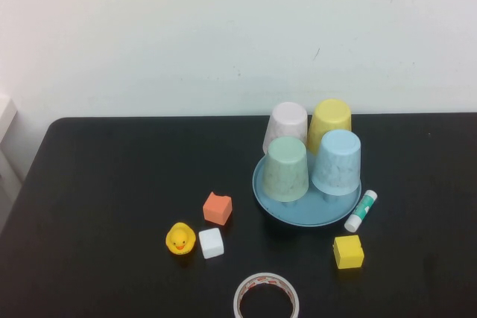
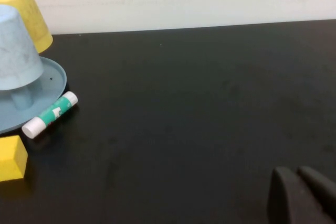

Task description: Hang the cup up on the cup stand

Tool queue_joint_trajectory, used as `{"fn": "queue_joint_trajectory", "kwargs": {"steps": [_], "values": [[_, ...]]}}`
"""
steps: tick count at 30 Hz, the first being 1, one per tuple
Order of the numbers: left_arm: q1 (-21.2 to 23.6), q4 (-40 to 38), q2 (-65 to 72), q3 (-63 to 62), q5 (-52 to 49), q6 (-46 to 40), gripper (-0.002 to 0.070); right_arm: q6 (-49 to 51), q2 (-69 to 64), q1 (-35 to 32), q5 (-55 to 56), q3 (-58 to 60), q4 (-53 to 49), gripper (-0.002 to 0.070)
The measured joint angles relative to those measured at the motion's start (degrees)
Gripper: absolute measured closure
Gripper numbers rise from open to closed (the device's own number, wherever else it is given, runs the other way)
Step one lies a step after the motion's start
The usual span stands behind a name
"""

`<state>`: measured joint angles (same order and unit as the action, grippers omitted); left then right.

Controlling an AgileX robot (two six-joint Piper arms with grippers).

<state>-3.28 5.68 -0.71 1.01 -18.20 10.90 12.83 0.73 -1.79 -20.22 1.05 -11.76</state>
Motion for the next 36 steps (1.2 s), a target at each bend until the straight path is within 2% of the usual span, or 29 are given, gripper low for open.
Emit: {"fn": "queue_joint_trajectory", "kwargs": {"steps": [7,14,36], "values": [[0.0,-0.4,0.0,0.0,0.0,-1.1,0.0676,0.0,0.0,0.0,0.0,0.0,0.0,0.0678],[0.0,-7.9,0.0,0.0,0.0,-13.2,0.0676,0.0,0.0,0.0,0.0,0.0,0.0,0.0678],[-1.1,-9.4,0.0,0.0,0.0,-14.2,0.0676,0.0,0.0,0.0,0.0,0.0,0.0,0.0678]]}}
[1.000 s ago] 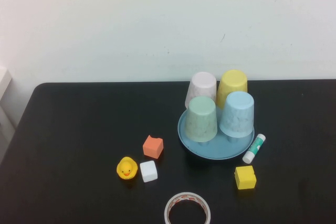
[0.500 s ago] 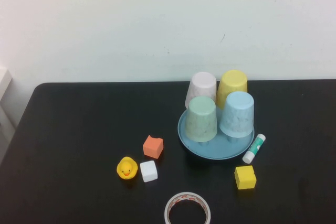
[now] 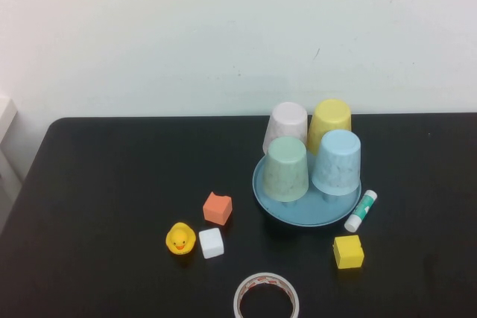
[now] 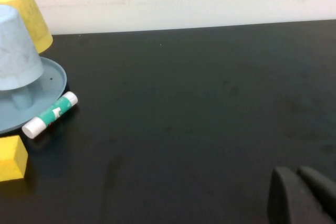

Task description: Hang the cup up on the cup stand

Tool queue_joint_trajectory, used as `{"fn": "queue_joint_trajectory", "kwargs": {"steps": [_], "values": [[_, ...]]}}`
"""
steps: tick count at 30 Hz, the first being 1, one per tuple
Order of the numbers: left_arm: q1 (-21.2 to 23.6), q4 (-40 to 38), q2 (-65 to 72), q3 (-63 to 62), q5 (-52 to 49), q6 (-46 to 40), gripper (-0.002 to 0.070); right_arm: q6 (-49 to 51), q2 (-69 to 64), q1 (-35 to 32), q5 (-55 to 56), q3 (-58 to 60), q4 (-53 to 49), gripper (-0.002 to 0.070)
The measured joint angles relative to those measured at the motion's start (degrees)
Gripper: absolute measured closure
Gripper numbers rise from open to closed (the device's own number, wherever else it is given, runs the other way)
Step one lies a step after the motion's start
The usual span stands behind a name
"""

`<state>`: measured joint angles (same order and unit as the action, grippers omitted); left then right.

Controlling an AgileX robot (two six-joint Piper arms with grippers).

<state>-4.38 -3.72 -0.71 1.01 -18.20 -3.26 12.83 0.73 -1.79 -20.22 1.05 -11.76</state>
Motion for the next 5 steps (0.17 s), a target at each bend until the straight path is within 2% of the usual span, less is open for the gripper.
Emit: {"fn": "queue_joint_trajectory", "kwargs": {"steps": [5], "values": [[0.1,-0.5,0.0,0.0,0.0,0.0,0.0676,0.0,0.0,0.0,0.0,0.0,0.0,0.0678]]}}
